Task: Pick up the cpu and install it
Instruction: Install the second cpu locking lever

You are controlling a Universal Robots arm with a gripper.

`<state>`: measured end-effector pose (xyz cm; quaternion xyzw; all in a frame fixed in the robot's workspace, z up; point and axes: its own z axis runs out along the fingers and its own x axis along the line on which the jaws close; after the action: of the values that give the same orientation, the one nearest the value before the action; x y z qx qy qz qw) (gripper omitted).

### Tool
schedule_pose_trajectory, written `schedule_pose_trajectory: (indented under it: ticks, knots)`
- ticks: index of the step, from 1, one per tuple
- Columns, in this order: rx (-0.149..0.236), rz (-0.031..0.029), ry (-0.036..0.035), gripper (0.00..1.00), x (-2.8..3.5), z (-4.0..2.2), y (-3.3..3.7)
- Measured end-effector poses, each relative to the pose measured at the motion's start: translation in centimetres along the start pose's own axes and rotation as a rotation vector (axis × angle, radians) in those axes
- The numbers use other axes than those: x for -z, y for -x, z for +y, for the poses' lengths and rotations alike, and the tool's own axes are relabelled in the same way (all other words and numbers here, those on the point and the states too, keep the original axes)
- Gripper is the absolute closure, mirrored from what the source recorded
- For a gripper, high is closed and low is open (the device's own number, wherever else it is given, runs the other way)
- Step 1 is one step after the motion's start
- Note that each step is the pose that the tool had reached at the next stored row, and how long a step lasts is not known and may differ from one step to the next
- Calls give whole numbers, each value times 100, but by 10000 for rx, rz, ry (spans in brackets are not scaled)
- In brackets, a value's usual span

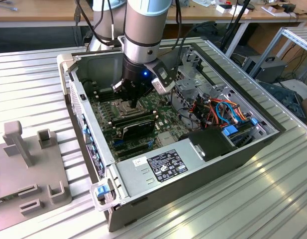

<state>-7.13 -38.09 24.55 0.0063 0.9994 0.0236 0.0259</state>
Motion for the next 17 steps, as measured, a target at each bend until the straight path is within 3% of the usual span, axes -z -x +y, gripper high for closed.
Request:
schedule_pose_trajectory:
  ticks: [4,17]
  knots:
    - [1,1,-9,89,-40,-3,-45]
    - [1,0,-8,89,-54,-4,-85]
